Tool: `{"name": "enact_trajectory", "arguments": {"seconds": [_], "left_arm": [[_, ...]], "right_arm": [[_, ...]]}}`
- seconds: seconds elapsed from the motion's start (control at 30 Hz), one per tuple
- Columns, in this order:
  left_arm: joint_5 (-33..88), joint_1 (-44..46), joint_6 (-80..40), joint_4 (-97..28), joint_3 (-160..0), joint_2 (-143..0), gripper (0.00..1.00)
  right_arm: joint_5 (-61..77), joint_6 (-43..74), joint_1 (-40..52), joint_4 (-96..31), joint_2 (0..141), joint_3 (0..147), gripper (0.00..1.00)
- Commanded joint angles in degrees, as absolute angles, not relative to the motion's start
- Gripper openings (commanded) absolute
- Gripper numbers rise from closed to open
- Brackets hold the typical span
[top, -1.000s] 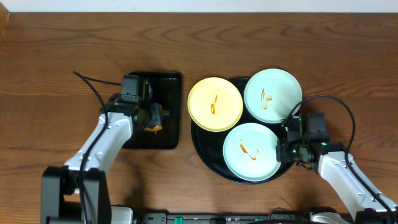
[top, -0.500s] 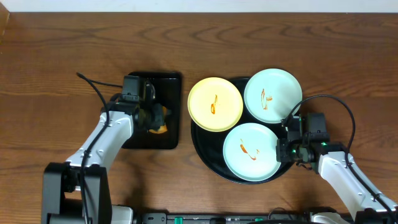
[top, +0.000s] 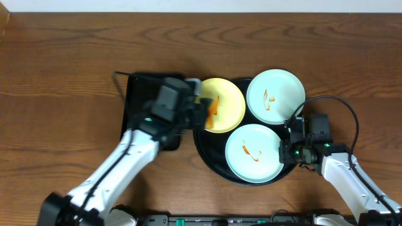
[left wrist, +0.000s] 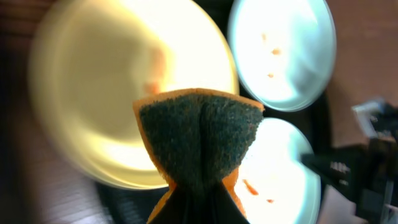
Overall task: Clean dirty plates on tray and stack at the side
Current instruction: 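Scrub the front blue plate with the sponge in the left gripper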
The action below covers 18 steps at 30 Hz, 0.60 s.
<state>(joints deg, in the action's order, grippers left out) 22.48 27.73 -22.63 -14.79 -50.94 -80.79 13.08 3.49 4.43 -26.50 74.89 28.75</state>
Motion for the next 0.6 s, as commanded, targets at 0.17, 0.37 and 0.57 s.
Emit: {"name": "enact_trajectory", "arguments": {"seconds": [0.17, 0.37, 0.57], "left_arm": [[23.35, 40.84, -34.06, -3.22, -51.88, -91.39, 0.07], [23.38, 47.03, -40.73, 2.04, -51.88, -97.76, 0.07], [23.38, 51.57, -45.6, 5.61, -51.88, -101.51, 0.08]], "right_arm": [[12.32, 3.38, 4.71, -26.52, 75.02, 28.29, 0.01], [12.32, 3.38, 4.71, -26.52, 75.02, 28.29, 0.01], [12.32, 3.38, 4.71, -26.52, 75.02, 28.29, 0.01]]}}
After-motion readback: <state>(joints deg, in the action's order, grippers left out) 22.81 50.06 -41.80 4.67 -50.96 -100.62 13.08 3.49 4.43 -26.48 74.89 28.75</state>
